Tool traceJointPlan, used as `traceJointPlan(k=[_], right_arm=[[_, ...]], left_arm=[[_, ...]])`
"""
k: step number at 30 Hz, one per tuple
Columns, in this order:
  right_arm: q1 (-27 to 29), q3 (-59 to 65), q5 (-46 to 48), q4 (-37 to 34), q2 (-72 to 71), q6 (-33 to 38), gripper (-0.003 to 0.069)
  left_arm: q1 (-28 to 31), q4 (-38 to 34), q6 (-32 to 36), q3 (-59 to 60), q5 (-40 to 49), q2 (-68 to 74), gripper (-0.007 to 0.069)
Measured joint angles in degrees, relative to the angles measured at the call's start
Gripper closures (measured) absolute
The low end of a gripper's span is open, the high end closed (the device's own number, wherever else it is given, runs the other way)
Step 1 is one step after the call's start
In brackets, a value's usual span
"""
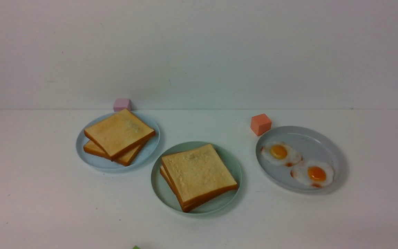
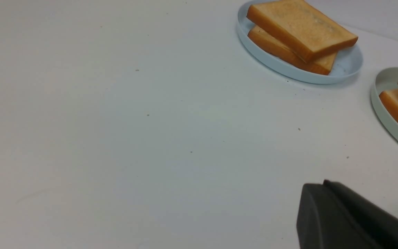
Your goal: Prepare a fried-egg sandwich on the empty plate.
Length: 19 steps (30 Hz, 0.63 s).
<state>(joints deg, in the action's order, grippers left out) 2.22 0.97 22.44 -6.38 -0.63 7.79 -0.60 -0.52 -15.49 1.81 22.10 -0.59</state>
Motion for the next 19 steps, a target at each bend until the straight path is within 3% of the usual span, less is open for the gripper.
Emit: traceJointPlan(k=[19], right_arm=[[0.0,0.0,0.0,0.1,0.0,0.0,0.056]], left_arm=[[0.0,0.0,0.0,0.0,0.0,0.0,0.0635]])
